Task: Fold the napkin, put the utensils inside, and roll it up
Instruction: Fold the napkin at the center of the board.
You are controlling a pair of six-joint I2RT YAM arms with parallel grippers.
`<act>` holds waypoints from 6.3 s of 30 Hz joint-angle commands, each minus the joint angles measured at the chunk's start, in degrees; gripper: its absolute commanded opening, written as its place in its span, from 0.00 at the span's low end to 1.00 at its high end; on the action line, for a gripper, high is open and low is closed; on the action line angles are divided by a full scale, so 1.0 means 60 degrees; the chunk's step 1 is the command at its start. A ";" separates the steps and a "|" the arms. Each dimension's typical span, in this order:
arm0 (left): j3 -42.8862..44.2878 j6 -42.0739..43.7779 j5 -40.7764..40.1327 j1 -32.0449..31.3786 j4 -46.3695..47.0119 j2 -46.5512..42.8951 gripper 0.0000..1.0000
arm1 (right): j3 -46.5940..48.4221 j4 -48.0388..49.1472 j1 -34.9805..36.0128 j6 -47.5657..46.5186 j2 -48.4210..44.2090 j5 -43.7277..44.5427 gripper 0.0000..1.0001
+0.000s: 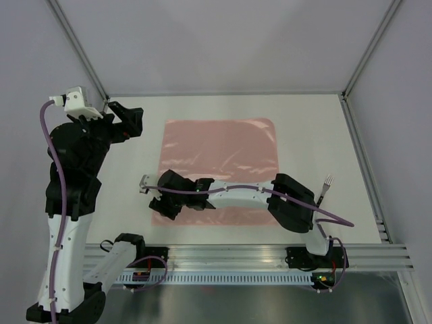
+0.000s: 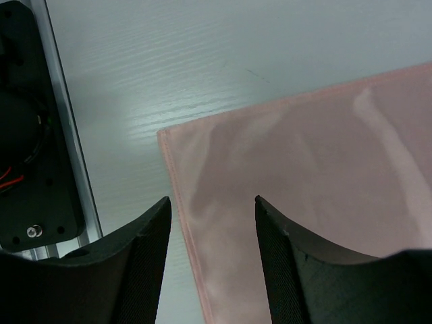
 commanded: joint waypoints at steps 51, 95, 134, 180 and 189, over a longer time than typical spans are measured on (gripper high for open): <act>-0.1138 0.0707 -0.0584 0.0039 -0.0274 -0.0629 1.00 | 0.1776 0.0672 0.1049 -0.0439 0.2347 0.2022 0.17; -0.1518 0.0517 0.0249 0.0054 0.0355 -0.0527 1.00 | 0.0092 -0.0324 -0.3403 -0.0555 -0.0964 0.1656 0.00; -0.1724 0.0326 0.0778 0.0039 0.0883 0.0162 1.00 | -0.1037 0.0862 -0.7637 -0.1332 -0.1067 0.1832 0.00; -0.1679 0.0019 0.1115 0.0039 0.1044 0.0733 1.00 | 0.0267 0.0862 -0.8912 -0.1156 -0.0144 0.1744 0.00; -0.1723 -0.0011 0.1144 0.0039 0.1059 0.0806 1.00 | 0.0355 0.0892 -0.9044 -0.1186 0.0076 0.1773 0.00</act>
